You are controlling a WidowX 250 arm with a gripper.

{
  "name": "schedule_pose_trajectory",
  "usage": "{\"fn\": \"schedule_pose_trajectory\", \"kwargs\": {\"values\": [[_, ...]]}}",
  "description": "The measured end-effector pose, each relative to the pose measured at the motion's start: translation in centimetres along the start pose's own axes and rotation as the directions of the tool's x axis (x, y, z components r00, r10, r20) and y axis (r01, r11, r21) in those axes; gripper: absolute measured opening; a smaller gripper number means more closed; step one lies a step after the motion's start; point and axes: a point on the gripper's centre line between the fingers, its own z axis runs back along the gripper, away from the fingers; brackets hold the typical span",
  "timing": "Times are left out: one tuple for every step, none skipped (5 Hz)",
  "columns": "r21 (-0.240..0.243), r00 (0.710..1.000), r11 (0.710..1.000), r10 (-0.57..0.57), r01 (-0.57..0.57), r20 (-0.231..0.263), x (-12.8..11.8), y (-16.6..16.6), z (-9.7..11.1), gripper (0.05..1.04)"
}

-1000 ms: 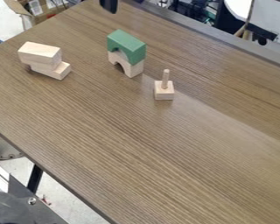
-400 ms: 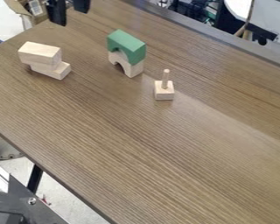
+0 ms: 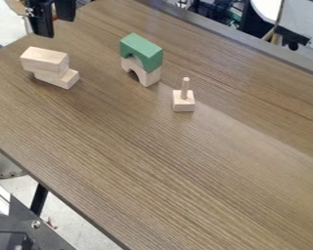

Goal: Put the rectangular block on top of the arch

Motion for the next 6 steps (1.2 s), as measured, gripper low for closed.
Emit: {"fn": "schedule_pose_trajectory", "kwargs": {"values": [[0.028, 0.999, 1.000, -0.002, 0.000, 0.047, 0.4, 0.8, -1.0, 1.000], [0.045, 0.997, 0.999, -0.011, 0.008, 0.080, 0.6, 1.4, -1.8, 1.000], [0.050, 0.995, 0.999, -0.012, 0.007, 0.103, 0.8, 1.7, -2.3, 1.000], [0.024, 0.994, 1.000, -0.002, -0.001, 0.111, 1.1, 1.8, -1.6, 1.000], [0.024, 0.994, 1.000, 0.009, -0.012, 0.111, 1.0, 2.1, -2.0, 1.000], [0.008, 0.993, 1.000, 0.018, -0.019, 0.114, 1.0, 1.9, -2.2, 1.000]]}}
